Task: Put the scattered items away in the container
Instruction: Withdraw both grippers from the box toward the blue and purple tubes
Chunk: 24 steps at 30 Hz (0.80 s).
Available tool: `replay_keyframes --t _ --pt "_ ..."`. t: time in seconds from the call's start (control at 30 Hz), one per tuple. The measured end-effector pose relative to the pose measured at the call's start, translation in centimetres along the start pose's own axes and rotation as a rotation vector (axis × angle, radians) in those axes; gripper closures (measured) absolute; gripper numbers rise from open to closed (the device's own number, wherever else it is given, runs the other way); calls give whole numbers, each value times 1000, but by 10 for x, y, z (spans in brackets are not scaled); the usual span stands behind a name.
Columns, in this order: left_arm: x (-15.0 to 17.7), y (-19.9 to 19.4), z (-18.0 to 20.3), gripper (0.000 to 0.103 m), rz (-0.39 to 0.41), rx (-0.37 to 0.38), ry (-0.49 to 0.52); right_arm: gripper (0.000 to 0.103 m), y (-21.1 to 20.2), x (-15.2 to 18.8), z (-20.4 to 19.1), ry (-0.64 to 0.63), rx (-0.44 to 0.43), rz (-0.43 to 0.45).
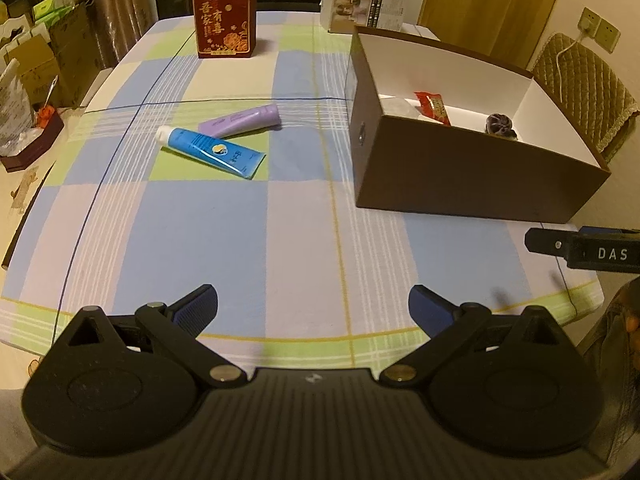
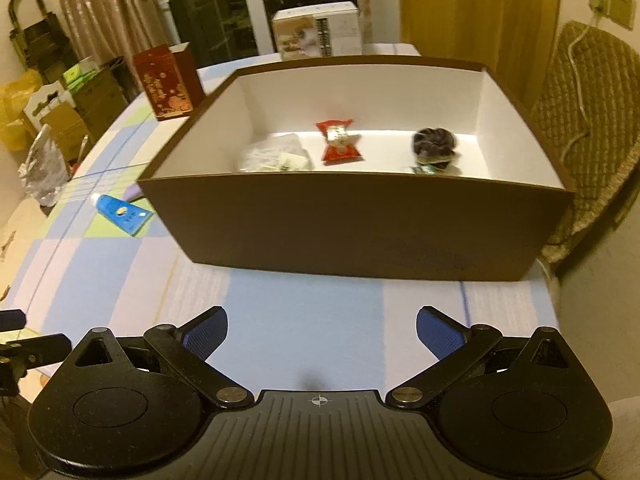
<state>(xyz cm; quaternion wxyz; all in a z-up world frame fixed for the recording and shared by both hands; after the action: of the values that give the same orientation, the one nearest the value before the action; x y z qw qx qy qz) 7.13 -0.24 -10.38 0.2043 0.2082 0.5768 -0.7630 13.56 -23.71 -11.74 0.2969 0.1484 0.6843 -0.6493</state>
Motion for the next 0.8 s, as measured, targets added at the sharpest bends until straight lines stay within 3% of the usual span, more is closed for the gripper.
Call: replay_keyframes --t 0.27,0.5,0.7,0.8 --pt "-2 -9 -28 3 24 -10 -27 0 1 -3 -31 -63 -103 58" --pt "-4 -24 -67 3 38 -45 -87 0 -12 -4 -73 -233 -227 157" --pt "-12 -34 -94 3 56 -103 -60 0 -21 -10 -127 -349 -310 252" --pt "-18 -32 -105 4 57 -94 -12 0 -17 -19 -144 -359 -318 269"
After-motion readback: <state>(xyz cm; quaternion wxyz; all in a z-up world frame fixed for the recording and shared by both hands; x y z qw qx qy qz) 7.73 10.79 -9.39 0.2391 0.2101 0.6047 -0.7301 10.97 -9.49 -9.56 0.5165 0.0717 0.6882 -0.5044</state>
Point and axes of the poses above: each gripper's, at about its wrist camera, not at the fingertips, and y roughly the way its jaws point, z to its right, x to its underside, the point moved 4 cm from there along y, roughly the way its jaws point, and after that the axes turned 12 degrees about x, right-handed, at the moved point
